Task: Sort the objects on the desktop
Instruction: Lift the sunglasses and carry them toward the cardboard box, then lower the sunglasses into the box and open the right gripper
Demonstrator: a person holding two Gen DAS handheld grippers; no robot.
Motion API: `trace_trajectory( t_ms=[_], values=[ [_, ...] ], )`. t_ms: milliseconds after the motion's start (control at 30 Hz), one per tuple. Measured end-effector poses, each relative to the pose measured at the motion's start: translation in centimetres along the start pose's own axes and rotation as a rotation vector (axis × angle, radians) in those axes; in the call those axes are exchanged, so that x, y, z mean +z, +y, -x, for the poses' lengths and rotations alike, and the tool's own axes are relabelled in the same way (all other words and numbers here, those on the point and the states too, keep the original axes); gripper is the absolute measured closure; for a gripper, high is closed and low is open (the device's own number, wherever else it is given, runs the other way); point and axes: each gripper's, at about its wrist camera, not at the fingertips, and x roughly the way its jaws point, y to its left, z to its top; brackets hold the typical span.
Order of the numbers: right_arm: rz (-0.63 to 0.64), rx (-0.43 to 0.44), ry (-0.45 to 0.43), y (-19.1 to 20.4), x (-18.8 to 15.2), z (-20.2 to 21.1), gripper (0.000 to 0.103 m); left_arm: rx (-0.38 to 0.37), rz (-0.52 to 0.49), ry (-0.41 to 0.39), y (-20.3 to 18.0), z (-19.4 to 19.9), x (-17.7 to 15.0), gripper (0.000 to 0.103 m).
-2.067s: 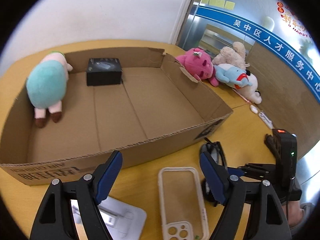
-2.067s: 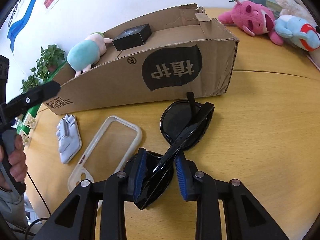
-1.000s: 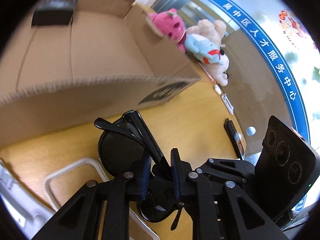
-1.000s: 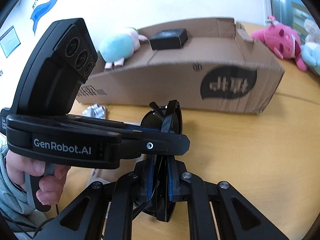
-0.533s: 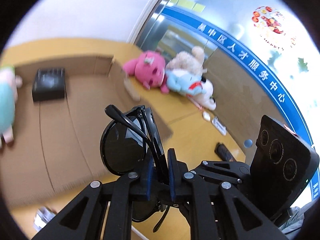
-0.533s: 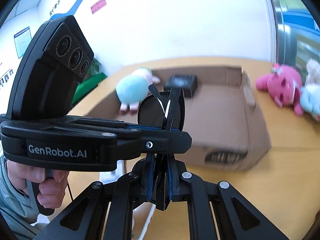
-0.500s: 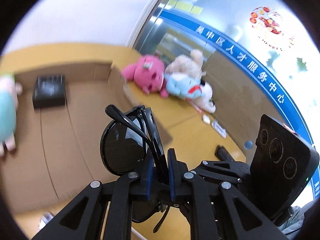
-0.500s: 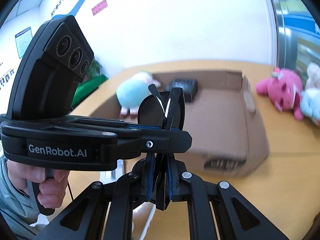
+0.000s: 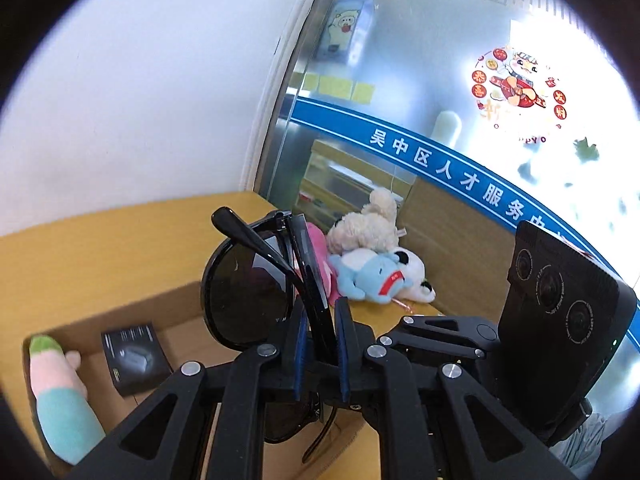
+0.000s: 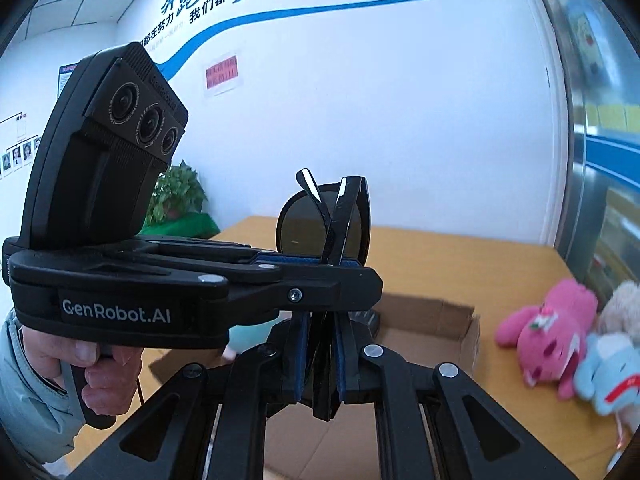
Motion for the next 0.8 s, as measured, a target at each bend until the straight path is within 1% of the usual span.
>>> trace_trajectory(
  t_ms=[100,233,333,433,567,667,800],
  values=[
    [0.000,0.012,-0.002,-1.2,2.1,-1.4,0.093,0.002,-0.002,-0.001,1.3,-0.9,1.5,0.091],
    [-0.003,0.015,0.023,-2.9,3.6,-4.0,0.093,0.004,0.001,0.017,3.6,-2.7,2.9,0.091],
    [-0.023,0.017,0.054,-4.6,4.3,-6.5,0.093,-0.010,0.040,0.033,6.1,-4.8,3.4,0.092],
    [-0.048,0.015,0.103,-6.7,4.4,-9.6,0.093,-0.036,0.093,0.067,8.9,-7.6,3.3,0.094],
    [-0.102,0.016,0.194,-9.8,3.1,-14.5,0.094,-0.043,0.189,0.139,13.1,-12.3,1.7,0.094],
    [-0.151,0.023,0.272,-12.1,1.3,-18.2,0.094,-0.047,0.258,0.196,15.9,-15.4,0.0,0.094],
    [-0.228,0.026,0.387,-15.0,-1.7,-22.9,0.094,-0.072,0.375,0.275,19.1,-19.5,-2.9,0.094]
  ],
)
